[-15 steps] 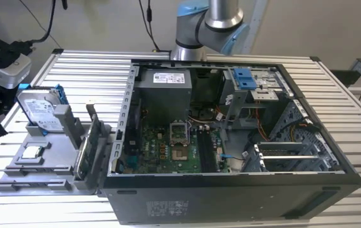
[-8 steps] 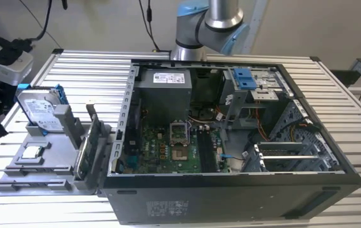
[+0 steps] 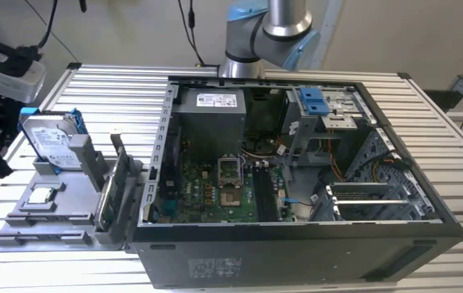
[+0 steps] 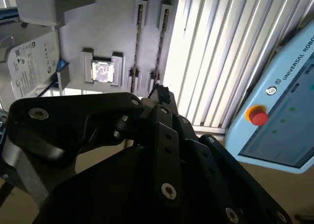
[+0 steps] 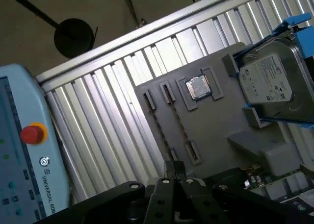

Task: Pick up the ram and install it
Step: 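Pick up the ram and move it above insertion slot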

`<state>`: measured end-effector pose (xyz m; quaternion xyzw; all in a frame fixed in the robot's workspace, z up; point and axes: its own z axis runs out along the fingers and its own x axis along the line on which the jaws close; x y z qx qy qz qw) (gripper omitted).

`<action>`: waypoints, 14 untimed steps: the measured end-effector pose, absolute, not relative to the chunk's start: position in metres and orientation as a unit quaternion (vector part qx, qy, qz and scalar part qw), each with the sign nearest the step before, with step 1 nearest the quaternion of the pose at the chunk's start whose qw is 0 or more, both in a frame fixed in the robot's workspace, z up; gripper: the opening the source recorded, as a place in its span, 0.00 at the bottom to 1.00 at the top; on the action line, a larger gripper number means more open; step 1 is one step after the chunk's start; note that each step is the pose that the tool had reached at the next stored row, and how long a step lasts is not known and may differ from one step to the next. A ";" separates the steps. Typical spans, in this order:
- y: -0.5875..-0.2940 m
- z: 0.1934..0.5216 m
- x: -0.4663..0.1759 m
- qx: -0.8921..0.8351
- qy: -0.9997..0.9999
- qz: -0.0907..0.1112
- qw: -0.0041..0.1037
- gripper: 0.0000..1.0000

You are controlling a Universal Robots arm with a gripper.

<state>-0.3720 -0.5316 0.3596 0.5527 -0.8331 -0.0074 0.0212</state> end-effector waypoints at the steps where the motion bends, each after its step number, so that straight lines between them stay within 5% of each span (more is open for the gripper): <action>1: -0.532 0.359 -0.372 0.559 -0.829 -0.007 0.020 0.11; 14: -0.532 0.357 -0.372 0.642 -0.766 -0.004 0.017 0.11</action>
